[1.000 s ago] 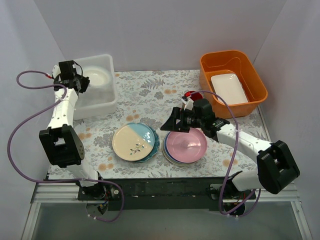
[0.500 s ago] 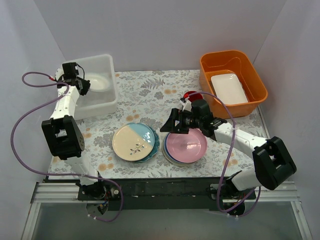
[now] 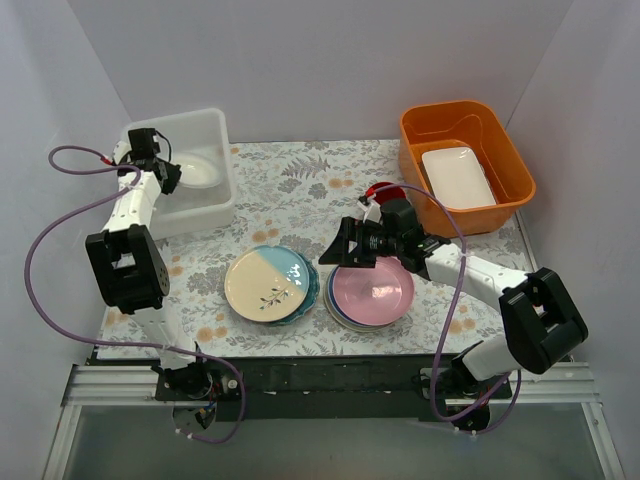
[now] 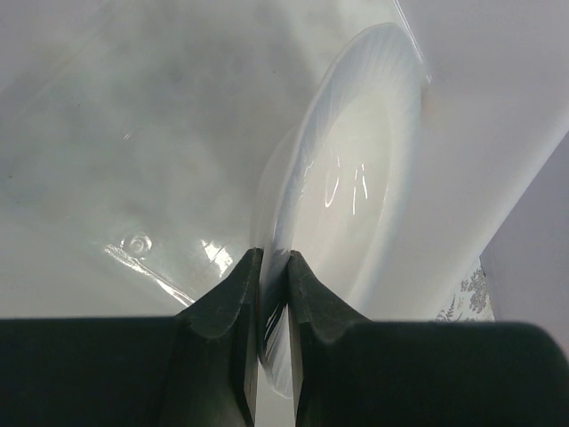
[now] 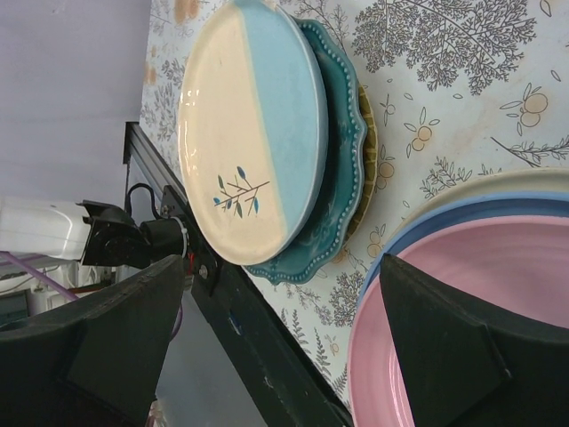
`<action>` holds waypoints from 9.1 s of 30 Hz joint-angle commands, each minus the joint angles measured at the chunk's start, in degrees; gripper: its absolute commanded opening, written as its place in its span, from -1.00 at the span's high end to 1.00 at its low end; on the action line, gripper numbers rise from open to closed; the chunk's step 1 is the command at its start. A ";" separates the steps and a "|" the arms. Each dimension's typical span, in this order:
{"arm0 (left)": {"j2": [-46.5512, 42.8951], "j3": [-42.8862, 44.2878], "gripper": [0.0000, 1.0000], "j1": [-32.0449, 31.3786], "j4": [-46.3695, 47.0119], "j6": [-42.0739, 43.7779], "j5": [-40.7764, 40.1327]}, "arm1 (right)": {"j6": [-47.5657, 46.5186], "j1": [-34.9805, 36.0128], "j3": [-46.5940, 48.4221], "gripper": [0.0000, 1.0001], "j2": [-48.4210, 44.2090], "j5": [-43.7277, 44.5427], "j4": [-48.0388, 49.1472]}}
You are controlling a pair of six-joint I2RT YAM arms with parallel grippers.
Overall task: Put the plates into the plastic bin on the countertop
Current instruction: Place the plate in the plastic bin, then pick up the plate at the center of the board.
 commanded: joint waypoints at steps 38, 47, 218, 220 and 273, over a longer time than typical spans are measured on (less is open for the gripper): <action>3.91 -1.76 -0.59 3.37 2.07 5.20 6.55 | -0.36 -0.02 3.97 -0.96 3.79 -4.87 0.88; 1.97 2.37 -0.96 3.37 0.92 6.08 7.87 | -0.18 -0.02 4.24 -0.96 3.61 -4.78 0.44; -70.71 -62.93 1.00 -18.87 5.32 -2.88 29.85 | 2.37 17.20 16.19 0.57 22.33 1.63 1.49; -71.06 -62.49 1.00 -18.78 4.88 -2.80 29.49 | 2.45 17.20 16.10 0.54 21.81 1.64 1.58; -72.29 -45.09 1.00 -18.78 -0.66 -2.88 25.10 | 5.26 13.25 14.34 -0.96 1.41 8.67 2.10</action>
